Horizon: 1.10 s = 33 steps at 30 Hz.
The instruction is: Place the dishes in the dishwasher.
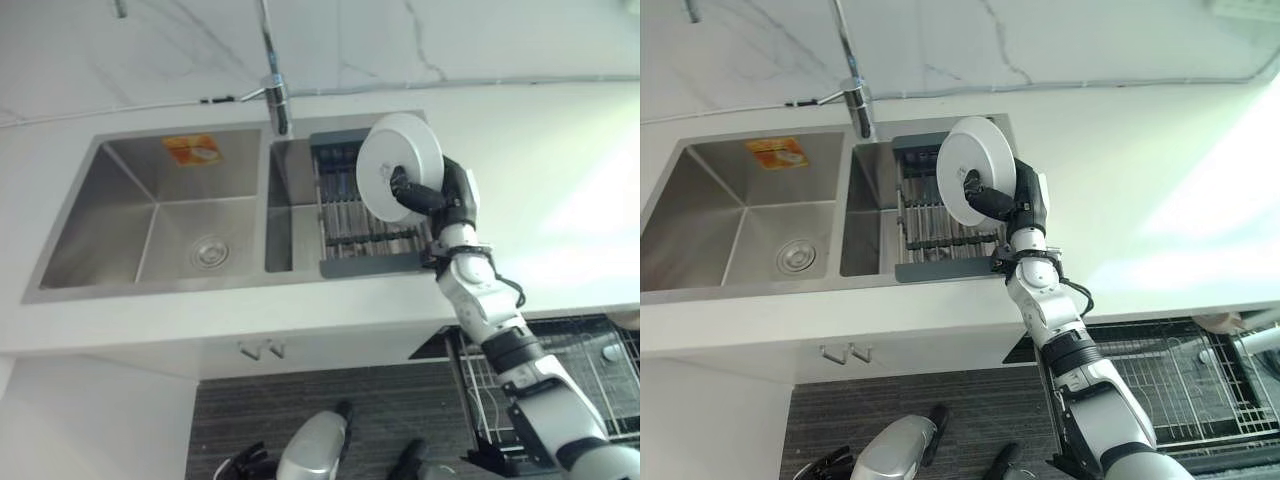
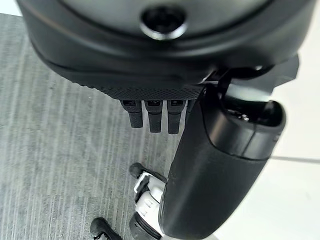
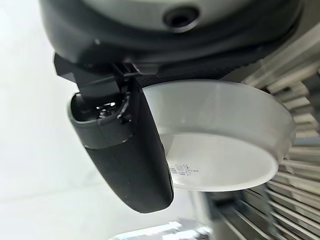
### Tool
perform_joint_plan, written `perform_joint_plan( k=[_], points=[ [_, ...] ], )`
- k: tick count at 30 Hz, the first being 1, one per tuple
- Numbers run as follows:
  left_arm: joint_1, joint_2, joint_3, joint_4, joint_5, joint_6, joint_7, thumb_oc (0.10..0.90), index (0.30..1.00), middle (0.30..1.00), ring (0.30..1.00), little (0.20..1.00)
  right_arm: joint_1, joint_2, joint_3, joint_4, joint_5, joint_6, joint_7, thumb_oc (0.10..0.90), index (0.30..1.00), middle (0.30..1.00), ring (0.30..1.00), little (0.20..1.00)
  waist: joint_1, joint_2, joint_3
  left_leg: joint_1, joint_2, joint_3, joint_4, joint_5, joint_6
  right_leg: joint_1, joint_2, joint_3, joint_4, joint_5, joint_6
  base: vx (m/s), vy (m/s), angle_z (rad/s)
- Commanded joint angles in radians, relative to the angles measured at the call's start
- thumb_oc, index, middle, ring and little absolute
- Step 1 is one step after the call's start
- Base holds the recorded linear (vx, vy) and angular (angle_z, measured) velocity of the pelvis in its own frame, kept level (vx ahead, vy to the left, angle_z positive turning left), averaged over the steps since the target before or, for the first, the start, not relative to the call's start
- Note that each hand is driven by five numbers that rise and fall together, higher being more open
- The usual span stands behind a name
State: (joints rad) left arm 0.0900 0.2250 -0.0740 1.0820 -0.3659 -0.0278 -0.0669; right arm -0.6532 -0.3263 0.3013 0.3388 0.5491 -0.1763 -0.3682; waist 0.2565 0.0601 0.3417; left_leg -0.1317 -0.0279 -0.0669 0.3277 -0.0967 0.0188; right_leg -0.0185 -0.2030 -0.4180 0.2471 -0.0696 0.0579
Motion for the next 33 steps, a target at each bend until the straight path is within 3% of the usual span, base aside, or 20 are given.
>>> perform_joint_plan(
  k=[1, 6, 12, 15, 16, 19, 26, 33],
  points=[
    [0.043, 0.065, -0.038, 0.011, 0.053, -0.02, 0.012, 0.8, 0.9, 0.9, 0.9, 0.9, -0.065, 0.013, -0.026, -0.219, -0.05, -0.289, 0.012, 0.4, 0.3, 0.3, 0.3, 0.3, -0.017, -0.015, -0.111, 0.006, 0.069, 0.068, -0.028, -0.047, -0.022, 0.017, -0.031, 0.073, 0.053, -0.092, 0.057, -0.1, -0.045, -0.58],
    [0.039, 0.053, -0.034, 0.024, 0.045, -0.029, 0.014, 0.8, 0.9, 0.9, 0.9, 0.9, 0.056, 0.007, -0.053, -0.394, 0.04, -0.33, 0.055, 0.4, 0.3, 0.3, 0.3, 0.3, -0.092, -0.036, -0.134, 0.022, 0.099, 0.127, -0.028, -0.066, -0.026, -0.016, -0.012, 0.139, 0.053, -0.09, 0.059, -0.07, -0.031, -0.61],
    [0.002, 0.043, -0.075, 0.02, 0.112, -0.048, 0.065, 0.8, 0.9, 0.9, 0.9, 0.9, 0.233, -0.027, -0.141, -0.586, 0.208, -0.326, 0.124, 0.4, 0.3, 0.3, 0.3, 0.3, -0.197, -0.059, -0.131, 0.073, 0.141, 0.205, -0.028, -0.09, -0.02, -0.023, 0.018, 0.214, 0.053, -0.087, 0.063, -0.02, -0.039, -0.79],
    [-0.023, 0.036, -0.085, 0.009, 0.063, -0.059, 0.06, 0.8, 0.9, 0.9, 0.9, 0.9, 0.288, -0.046, -0.178, -0.642, 0.204, -0.321, 0.122, 0.4, 0.3, 0.3, 0.3, 0.3, -0.236, -0.067, -0.136, 0.087, 0.151, 0.238, -0.028, -0.097, -0.018, -0.033, 0.024, 0.237, 0.053, -0.081, 0.064, 0.01, 0.0, -0.8],
    [-0.031, 0.022, -0.092, -0.027, 0.036, -0.072, 0.045, 0.8, 0.9, 0.9, 0.9, 0.9, 0.366, -0.068, -0.229, -0.677, 0.19, -0.321, 0.131, 0.4, 0.3, 0.3, 0.3, 0.3, -0.267, -0.073, -0.126, 0.114, 0.152, 0.266, -0.028, -0.105, -0.013, -0.031, 0.024, 0.256, 0.053, -0.077, 0.066, 0.01, 0.025, -0.64],
    [-0.026, 0.005, -0.107, -0.072, 0.026, -0.09, 0.041, 0.8, 0.9, 0.9, 0.9, 0.9, 0.46, -0.086, -0.306, -0.672, 0.209, -0.343, 0.158, 0.4, 0.3, 0.3, 0.3, 0.3, -0.296, -0.079, -0.11, 0.13, 0.159, 0.293, -0.028, -0.107, -0.008, -0.039, 0.019, 0.271, 0.053, -0.063, 0.066, -0.03, 0.023, -0.76],
    [0.022, -0.018, -0.084, -0.109, 0.058, -0.06, 0.103, 0.8, 0.9, 0.9, 0.9, 0.9, 0.632, -0.067, -0.42, -0.584, 0.247, -0.321, 0.283, 0.4, 0.3, 0.3, 0.3, 0.3, -0.334, -0.1, -0.081, 0.148, 0.166, 0.329, -0.028, -0.114, -0.007, -0.048, 0.011, 0.262, 0.053, -0.048, 0.071, -0.03, 0.001, -0.28],
    [0.034, -0.008, -0.083, -0.105, 0.032, -0.033, 0.103, 0.8, 0.9, 0.9, 0.9, 0.9, 0.577, -0.061, -0.277, -0.377, 0.183, -0.294, 0.321, 0.4, 0.3, 0.3, 0.3, 0.3, -0.287, -0.083, -0.065, 0.126, 0.157, 0.291, -0.028, -0.094, -0.022, -0.045, -0.003, 0.217, 0.053, -0.058, 0.054, 0.01, 0.004, -0.09]
  ],
)
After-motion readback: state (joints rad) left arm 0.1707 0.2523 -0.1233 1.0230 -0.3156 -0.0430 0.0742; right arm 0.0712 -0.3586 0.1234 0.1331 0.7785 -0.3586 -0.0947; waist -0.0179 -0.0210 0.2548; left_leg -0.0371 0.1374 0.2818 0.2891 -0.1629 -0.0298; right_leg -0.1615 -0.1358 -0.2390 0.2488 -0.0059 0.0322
